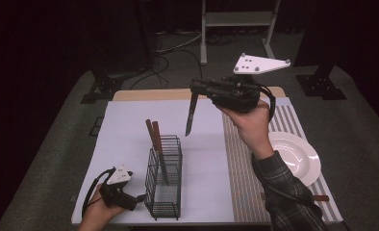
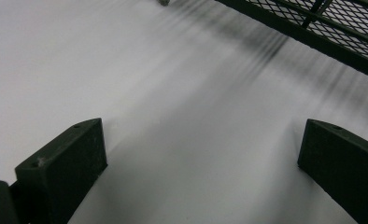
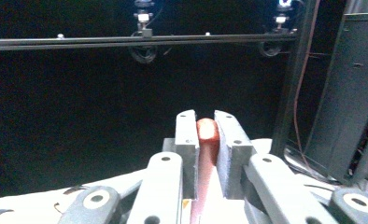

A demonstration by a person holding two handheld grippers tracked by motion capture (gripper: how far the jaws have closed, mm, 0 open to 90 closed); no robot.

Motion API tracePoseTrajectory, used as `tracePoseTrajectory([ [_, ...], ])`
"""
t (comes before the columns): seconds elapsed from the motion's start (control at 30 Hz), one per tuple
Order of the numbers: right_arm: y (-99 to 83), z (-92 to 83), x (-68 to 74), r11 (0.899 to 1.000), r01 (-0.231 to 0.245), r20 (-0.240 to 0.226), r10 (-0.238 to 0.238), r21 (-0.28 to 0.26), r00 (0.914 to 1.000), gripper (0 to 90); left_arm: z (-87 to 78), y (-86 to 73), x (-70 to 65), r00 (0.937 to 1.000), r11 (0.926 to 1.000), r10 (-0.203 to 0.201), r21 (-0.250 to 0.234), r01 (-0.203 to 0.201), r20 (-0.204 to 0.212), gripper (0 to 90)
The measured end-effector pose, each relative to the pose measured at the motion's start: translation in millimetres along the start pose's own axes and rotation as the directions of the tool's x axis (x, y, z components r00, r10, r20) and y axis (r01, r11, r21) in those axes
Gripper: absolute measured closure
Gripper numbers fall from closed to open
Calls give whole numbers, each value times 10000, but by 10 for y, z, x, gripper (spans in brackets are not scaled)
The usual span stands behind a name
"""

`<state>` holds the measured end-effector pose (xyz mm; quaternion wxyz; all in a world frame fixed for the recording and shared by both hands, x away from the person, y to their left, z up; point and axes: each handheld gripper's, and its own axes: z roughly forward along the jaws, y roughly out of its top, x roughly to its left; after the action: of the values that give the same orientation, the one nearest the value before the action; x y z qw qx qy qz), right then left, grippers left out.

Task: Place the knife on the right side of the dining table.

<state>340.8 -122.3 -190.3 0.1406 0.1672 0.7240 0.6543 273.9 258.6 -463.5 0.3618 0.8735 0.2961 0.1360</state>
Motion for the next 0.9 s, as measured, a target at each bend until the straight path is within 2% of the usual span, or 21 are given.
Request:
tracePoseTrajectory([
  [0.37, -171, -179, -273, 9995, -311, 1049, 307, 21, 9940, 801, -3, 0, -1, 10000, 10000, -3, 15, 3, -3, 0],
  [0.63, -371, -304, -529, 9978, -643, 1981, 595, 178, 9784, 801, -2, 0, -1, 10000, 10000, -20, 7, 20, 4, 0],
  [0.9, -525, -401, -721, 9956, -890, 2620, 782, 296, 9619, 801, -2, 1, 1, 10000, 10000, 6, 7, -6, -3, 0],
])
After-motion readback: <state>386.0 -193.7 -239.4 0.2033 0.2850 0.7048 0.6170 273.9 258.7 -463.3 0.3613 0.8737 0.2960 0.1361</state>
